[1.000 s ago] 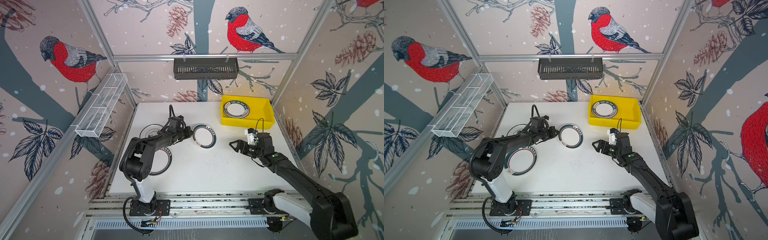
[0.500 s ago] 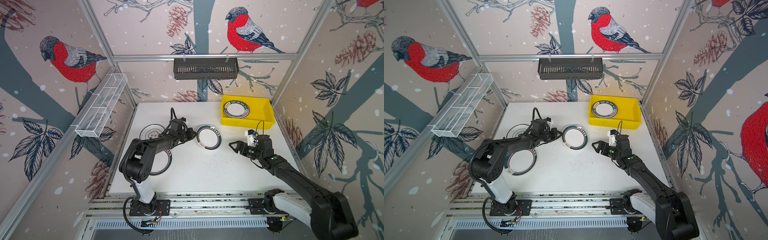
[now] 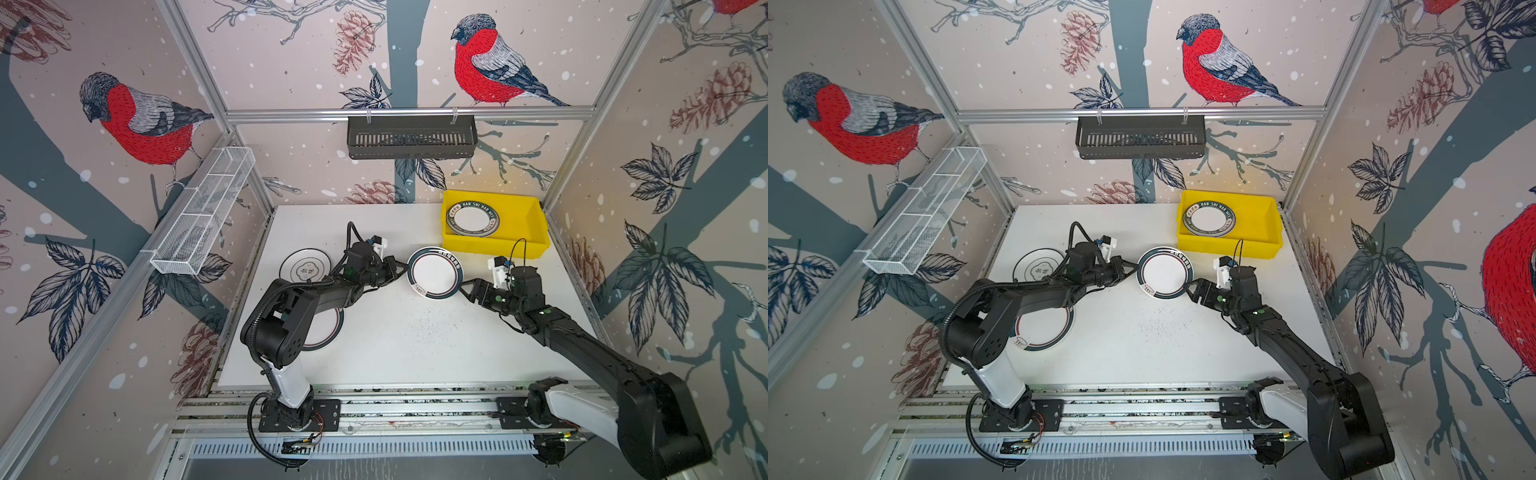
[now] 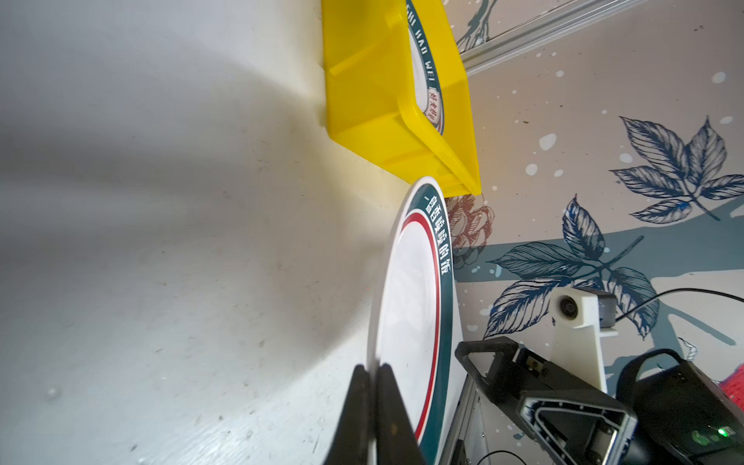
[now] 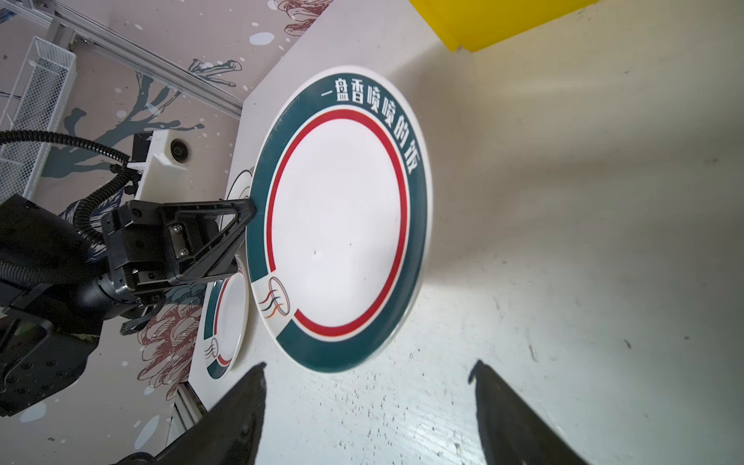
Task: Place the plates into the plastic bin on the countertop
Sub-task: 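Lift the red-ringed plate upright with the left gripper toward the right gripper, then grasp the plate rim with the right gripper while the left gripper holds it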
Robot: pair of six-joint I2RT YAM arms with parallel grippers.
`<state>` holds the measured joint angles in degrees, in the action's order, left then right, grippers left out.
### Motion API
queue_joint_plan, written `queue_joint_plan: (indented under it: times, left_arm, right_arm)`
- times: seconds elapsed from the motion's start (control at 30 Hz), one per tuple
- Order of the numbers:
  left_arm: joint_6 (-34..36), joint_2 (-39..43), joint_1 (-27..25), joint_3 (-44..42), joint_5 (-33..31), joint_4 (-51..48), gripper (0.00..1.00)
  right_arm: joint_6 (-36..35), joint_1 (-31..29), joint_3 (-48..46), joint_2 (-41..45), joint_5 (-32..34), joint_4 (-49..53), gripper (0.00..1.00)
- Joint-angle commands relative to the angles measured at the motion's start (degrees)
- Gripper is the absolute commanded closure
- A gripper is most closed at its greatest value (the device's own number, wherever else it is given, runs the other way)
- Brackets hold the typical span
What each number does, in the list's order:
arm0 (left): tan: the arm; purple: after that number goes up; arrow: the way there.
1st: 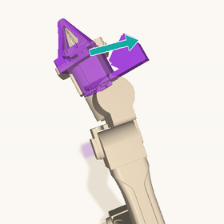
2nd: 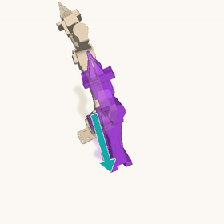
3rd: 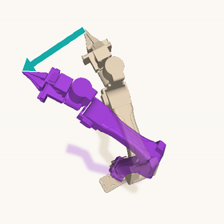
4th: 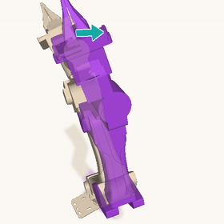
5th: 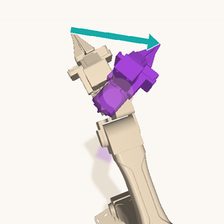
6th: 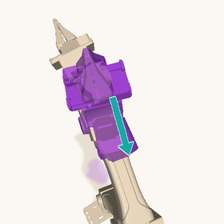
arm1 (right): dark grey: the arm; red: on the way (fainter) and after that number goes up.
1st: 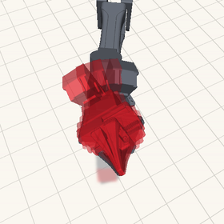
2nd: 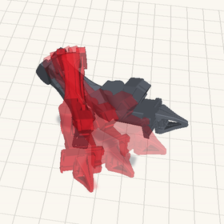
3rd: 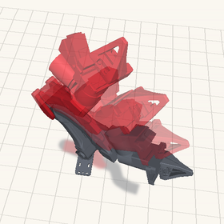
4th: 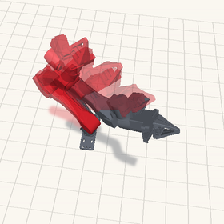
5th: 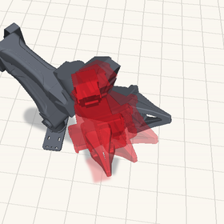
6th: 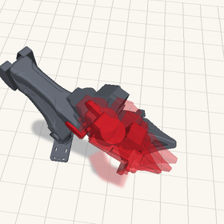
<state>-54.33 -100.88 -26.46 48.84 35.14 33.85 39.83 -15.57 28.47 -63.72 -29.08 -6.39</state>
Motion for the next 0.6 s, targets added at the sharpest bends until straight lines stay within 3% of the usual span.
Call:
queue_joint_plan:
  times: [0.0, 0.17, 0.4, 0.57]
  left_arm:
    - [-6.34, -0.59, -0.93, -0.65, 3.57, 13.61, 1.00]
    - [-7.85, -1.55, -2.17, -1.46, 4.69, 17.82, 1.00]
    - [-7.98, -1.35, -3.32, -3.18, 4.50, 19.79, 1.00]
    - [-9.00, -2.11, -3.51, -4.01, 4.68, 21.53, 1.00]
  right_arm:
    - [1.09, 0.00, 0.93, -0.43, -0.63, -2.73, 0.26]
    - [1.47, 0.09, 1.30, -0.08, -0.01, -4.10, 0.41]
    - [3.04, 0.27, 2.35, 0.17, 1.13, -5.53, 0.77]
    - [3.89, 0.23, 2.64, -0.26, 1.11, -5.74, 0.85]
